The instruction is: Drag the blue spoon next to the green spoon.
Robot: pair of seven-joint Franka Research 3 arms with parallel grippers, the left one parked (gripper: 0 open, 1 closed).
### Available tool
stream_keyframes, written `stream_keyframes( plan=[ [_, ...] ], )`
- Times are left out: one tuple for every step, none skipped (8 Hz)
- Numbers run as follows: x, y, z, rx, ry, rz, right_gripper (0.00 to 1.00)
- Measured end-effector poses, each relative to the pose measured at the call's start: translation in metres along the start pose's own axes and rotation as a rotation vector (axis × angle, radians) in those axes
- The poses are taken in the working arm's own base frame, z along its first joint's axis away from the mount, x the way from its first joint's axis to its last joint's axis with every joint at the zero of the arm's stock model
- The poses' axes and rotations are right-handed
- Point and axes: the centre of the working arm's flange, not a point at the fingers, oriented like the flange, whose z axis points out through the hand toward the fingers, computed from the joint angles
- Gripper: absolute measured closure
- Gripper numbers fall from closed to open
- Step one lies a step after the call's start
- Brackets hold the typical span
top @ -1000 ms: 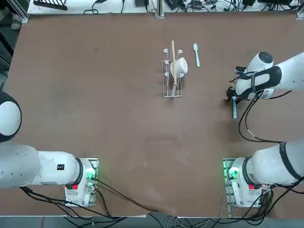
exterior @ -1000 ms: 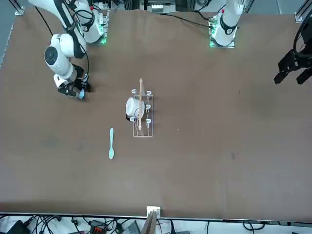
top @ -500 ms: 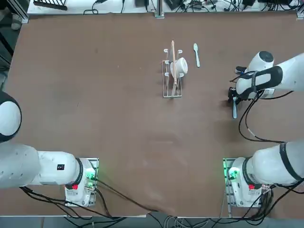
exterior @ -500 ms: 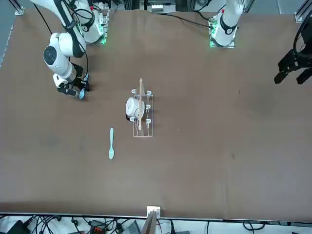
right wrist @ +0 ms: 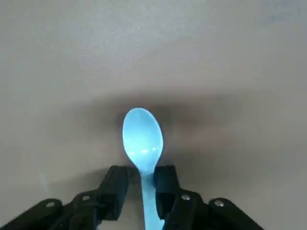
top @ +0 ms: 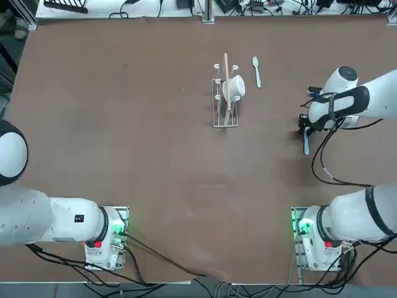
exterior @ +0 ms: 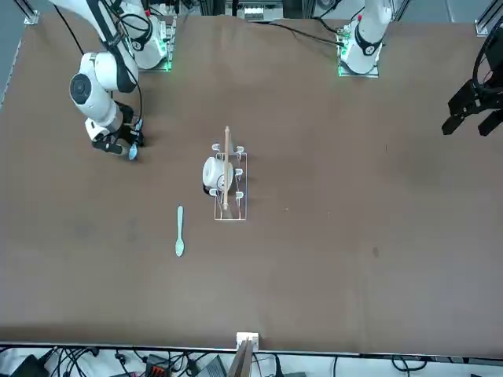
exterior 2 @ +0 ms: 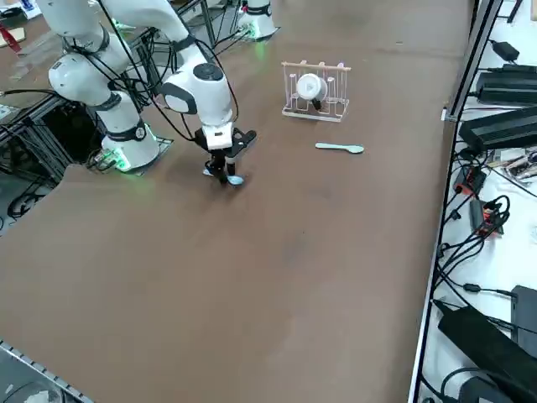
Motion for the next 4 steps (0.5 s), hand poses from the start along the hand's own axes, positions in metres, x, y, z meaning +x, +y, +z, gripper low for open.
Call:
stream_keyframes(
  plan=[
    [-0.0001,-0.0003,-0.0006,0.000,0.000,-0.001,0.76],
    [0.0000,-0.0006,-0.0010,0.000,0.001,-0.005,0.78],
    [-0.0001,-0.0008,-0.0013,0.000,0.001,-0.007,0.85],
    [-0.0001,-0.0007,-0.0013,0.000,0.001,-0.013,0.85]
  ],
)
